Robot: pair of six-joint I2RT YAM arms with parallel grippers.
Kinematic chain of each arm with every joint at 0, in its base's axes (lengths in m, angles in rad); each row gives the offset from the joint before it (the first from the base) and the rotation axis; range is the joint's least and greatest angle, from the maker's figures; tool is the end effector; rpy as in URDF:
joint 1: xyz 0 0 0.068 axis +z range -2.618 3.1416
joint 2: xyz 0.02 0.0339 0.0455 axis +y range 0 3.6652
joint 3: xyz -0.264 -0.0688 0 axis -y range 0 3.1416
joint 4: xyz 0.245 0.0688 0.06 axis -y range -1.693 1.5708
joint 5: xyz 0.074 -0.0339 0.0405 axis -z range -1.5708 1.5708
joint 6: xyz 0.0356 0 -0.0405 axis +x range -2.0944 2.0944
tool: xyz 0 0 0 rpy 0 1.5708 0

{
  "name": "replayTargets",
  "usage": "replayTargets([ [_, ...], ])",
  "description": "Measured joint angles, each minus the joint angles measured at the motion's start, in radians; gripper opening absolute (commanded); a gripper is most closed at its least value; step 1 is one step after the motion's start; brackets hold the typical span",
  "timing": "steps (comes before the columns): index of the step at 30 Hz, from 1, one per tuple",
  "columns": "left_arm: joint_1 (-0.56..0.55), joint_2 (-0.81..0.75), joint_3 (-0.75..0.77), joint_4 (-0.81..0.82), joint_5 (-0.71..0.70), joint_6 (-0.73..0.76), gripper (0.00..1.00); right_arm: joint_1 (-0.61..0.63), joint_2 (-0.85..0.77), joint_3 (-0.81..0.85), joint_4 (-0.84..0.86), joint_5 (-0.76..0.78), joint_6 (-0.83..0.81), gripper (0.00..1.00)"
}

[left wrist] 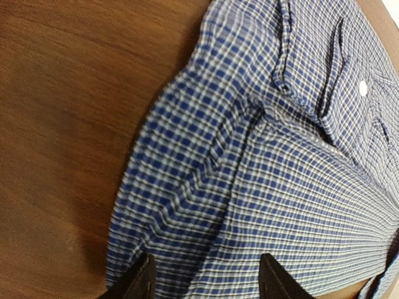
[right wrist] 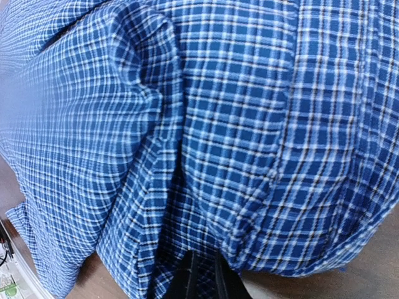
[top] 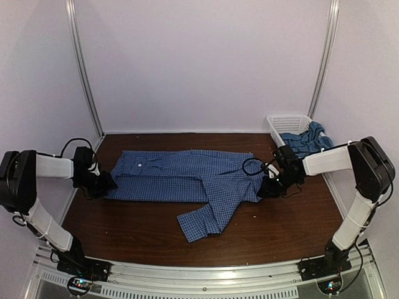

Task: Fold and stack the mixed laundry pile
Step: Fold the 1/3-folded shirt at the center of the board, then adjust the rectangle-folded shirt at the center of the board.

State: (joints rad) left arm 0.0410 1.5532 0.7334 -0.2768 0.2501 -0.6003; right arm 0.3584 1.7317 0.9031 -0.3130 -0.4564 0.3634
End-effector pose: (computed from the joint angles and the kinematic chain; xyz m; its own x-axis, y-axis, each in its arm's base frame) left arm 0.2761 0.0025 0.1428 -0.7749 -0.5796 -0.2524 -0.4417 0.7820 -0.4396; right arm 0.2906 0.1256 0.1377 -0.9689 -0.0222 -0.2465 -0.1522 0.8390 0.5225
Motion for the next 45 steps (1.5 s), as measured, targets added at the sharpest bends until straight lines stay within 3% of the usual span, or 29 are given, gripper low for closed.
replayTargets([
  [4, -0.017, -0.065, -0.008, -0.014, -0.006, 0.025, 0.68, -0.008, -0.056, -0.034, -0.036, 0.008, -0.014, 0.29],
  [7, -0.106, -0.139, 0.006, -0.021, -0.022, 0.066, 0.71, -0.011, -0.108, -0.039, -0.1, 0.017, -0.026, 0.33],
  [16, -0.704, -0.196, 0.061, 0.006, -0.011, 0.237, 0.71, -0.011, -0.259, 0.008, -0.165, -0.008, -0.027, 0.45],
  [20, -0.989, -0.097, 0.148, -0.058, -0.071, 0.338, 0.7, -0.011, -0.274, 0.021, -0.171, -0.014, -0.027, 0.46],
  [23, -1.121, 0.0, 0.219, -0.1, -0.106, 0.411, 0.71, -0.012, -0.274, 0.022, -0.17, -0.016, -0.027, 0.46],
  [27, -1.197, 0.119, 0.305, -0.169, -0.13, 0.513, 0.71, -0.017, -0.274, 0.022, -0.17, -0.02, -0.024, 0.47],
  [33, -1.225, 0.267, 0.389, -0.254, -0.143, 0.617, 0.7, -0.035, -0.315, 0.021, -0.171, -0.02, -0.024, 0.48],
  [36, -1.235, 0.322, 0.431, -0.291, -0.165, 0.651, 0.59, -0.051, -0.338, 0.019, -0.171, -0.021, -0.024, 0.49],
  [41, -1.247, 0.382, 0.507, -0.303, -0.186, 0.687, 0.0, -0.077, -0.344, 0.008, -0.171, -0.024, -0.026, 0.49],
  [45, -1.247, 0.407, 0.553, -0.316, -0.152, 0.701, 0.0, -0.096, -0.348, 0.008, -0.174, -0.027, -0.028, 0.49],
])
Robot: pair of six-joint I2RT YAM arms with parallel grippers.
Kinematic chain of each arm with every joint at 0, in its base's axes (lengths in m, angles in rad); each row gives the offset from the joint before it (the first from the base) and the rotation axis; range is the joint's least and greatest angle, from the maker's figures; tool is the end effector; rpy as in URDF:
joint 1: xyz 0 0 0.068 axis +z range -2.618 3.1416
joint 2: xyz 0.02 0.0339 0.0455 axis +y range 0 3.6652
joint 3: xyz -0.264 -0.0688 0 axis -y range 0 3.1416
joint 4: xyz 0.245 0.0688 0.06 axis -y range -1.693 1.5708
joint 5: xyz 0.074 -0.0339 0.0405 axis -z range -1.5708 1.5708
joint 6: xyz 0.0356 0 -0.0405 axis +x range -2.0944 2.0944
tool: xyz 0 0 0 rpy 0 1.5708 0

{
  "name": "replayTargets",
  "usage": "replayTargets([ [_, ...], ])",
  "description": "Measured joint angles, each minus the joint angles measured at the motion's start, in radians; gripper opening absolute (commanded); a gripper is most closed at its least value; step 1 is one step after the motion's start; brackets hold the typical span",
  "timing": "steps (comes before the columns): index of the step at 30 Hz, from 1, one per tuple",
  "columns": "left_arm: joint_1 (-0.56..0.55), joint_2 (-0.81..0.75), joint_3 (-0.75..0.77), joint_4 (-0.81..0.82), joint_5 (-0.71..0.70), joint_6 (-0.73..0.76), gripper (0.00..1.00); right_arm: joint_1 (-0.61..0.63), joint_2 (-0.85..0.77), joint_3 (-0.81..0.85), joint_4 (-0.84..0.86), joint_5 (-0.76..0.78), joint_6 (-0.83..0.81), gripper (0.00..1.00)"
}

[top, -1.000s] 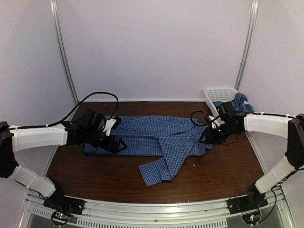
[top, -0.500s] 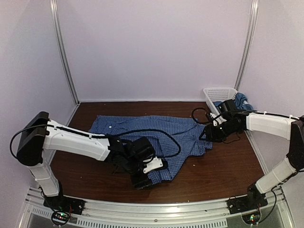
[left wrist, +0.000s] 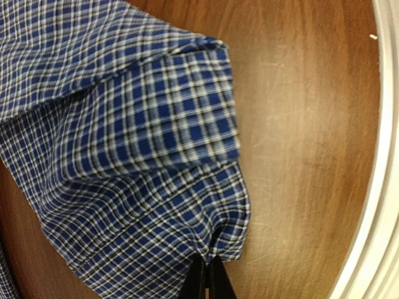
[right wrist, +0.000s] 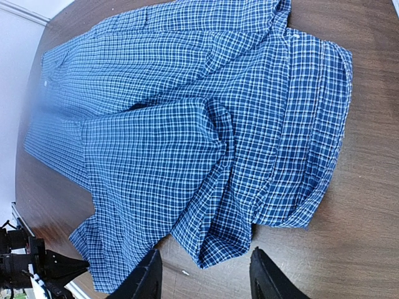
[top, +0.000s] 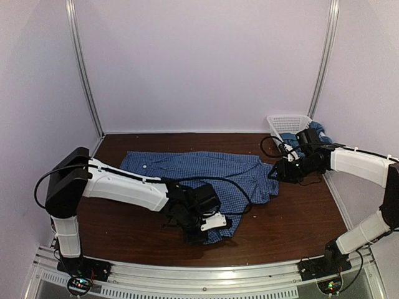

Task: Fold and stack the mixed laundry pile
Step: Adjust the rectangle-folded shirt at the center of the board.

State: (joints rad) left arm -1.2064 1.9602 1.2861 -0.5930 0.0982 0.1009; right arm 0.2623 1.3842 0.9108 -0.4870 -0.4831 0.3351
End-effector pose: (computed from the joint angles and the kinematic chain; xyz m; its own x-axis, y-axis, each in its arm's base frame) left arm 0.1328 -0.3580 0.1473 -0.2436 0.9200 -0.3069 0.9698 0.2358 -0.0630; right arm 0.2632 0.0878 0.2281 -0.9075 0.0579 -0.4161 -0.1994 0.8124 0.5480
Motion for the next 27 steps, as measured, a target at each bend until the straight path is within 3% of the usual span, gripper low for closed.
replayTargets([
  [6, -0.002, 0.001, 0.097, 0.002, 0.132, -0.011, 0.0, -0.012, -0.004, 0.0, -0.004, -0.004, -0.001, 0.49],
  [12, 0.024, -0.015, 0.207, 0.133, 0.267, -0.119, 0.0, -0.018, -0.004, 0.005, -0.01, -0.008, -0.001, 0.49],
  [20, 0.248, -0.063, 0.182, 0.555, 0.354, -0.57, 0.0, -0.029, -0.004, 0.053, -0.013, -0.011, 0.0, 0.49],
  [24, 0.368, -0.094, 0.144, 0.657, 0.236, -0.829, 0.0, -0.029, -0.002, 0.054, -0.01, -0.023, 0.0, 0.48],
  [27, 0.422, -0.154, 0.023, 0.728, 0.108, -1.014, 0.0, -0.029, 0.003, 0.054, -0.006, -0.039, 0.0, 0.48],
])
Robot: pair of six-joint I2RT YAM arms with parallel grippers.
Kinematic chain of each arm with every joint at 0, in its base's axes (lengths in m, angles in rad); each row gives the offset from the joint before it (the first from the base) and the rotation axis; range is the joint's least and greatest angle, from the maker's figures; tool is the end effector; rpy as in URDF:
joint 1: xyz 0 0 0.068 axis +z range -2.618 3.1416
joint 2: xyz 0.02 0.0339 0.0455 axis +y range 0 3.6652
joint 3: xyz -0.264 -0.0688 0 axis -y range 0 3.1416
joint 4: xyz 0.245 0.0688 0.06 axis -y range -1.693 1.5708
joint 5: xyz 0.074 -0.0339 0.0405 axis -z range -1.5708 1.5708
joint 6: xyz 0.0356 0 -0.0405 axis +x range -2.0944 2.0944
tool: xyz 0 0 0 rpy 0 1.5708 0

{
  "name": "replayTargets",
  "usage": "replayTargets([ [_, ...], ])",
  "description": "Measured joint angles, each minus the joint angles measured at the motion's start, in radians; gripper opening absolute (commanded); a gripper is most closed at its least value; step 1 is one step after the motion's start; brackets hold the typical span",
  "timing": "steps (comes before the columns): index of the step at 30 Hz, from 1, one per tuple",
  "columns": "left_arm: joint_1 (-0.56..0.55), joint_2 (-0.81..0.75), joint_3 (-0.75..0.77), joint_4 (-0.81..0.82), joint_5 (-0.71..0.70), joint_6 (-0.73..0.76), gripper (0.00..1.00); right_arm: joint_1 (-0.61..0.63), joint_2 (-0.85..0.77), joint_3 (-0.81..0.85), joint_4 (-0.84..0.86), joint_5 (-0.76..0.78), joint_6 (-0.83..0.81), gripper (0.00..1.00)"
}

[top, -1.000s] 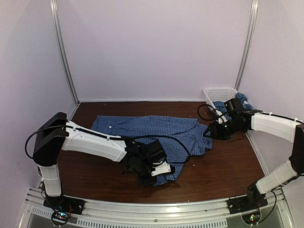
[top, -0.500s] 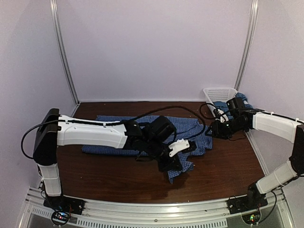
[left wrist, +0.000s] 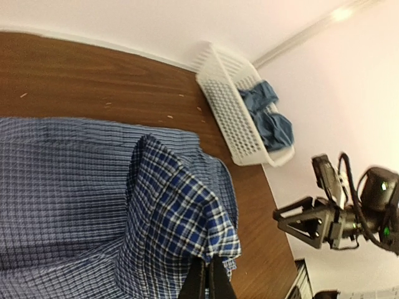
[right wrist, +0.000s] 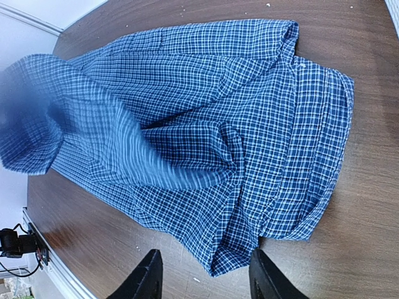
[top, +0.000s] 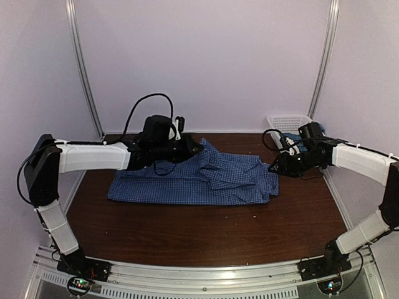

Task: Fold and stack the mixed laundry pile
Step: Adjust the rectangle-folded shirt at the center of the board.

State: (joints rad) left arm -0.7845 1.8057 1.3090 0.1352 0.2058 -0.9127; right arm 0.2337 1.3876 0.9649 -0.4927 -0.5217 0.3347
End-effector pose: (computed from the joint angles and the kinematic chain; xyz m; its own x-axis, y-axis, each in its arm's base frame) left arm 0.2972 -0.3070 0.2678 -0.8073 -0.2885 -0.5149 0.3077 0.5388 -0.7842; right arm 0.2720 0.0830 0.2442 -0.8915 0.0805 -0.4459 -0.2154 0.7905 0.5734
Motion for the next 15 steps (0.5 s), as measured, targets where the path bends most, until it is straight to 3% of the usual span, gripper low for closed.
replayTargets([
  [8, 0.106, -0.146, -0.406, 0.083, -0.266, -0.378, 0.0, 0.007, 0.009, 0.0, 0.023, -0.032, 0.0, 0.47],
  [11, 0.122, -0.181, -0.492, 0.085, -0.335, -0.474, 0.21, 0.019, 0.023, 0.0, 0.038, -0.036, -0.002, 0.47],
  [15, 0.119, -0.214, -0.514, 0.112, -0.336, -0.451, 0.54, 0.038, 0.062, 0.0, 0.056, -0.04, -0.007, 0.46],
])
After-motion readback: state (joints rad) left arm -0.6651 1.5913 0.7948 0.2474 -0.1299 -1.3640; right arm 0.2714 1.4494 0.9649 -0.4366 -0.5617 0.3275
